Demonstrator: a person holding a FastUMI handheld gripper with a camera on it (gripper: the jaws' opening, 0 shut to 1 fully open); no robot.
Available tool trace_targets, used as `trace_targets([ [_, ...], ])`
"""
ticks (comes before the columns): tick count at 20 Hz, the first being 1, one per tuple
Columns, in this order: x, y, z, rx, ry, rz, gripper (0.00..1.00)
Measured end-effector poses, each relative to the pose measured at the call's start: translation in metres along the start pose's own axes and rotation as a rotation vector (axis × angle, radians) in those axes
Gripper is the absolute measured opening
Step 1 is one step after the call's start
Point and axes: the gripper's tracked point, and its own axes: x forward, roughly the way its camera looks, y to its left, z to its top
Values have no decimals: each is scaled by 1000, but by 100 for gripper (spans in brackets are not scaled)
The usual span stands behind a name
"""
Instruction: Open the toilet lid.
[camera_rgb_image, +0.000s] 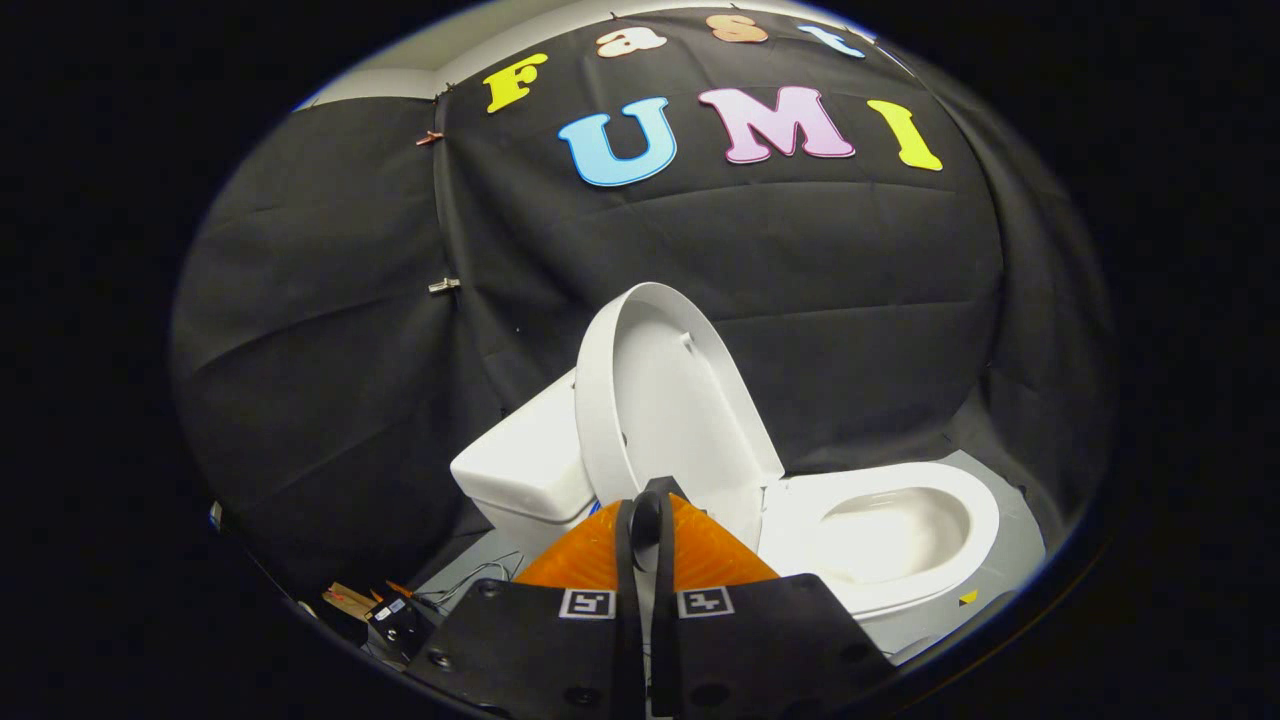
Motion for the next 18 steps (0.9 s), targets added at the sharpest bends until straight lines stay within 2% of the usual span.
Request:
trace_targets([
  [6, 1, 2, 1, -7, -3, -1, 8],
  [9, 2, 0, 3, 28, -11, 3, 8],
  [11, 2, 6, 0, 65, 14, 34, 17],
  [15, -14, 0, 14, 102, -14, 22, 48],
  [17, -28, 1, 28, 78, -46, 23, 49],
  [18, -36, 2, 37, 66, -65, 24, 66],
])
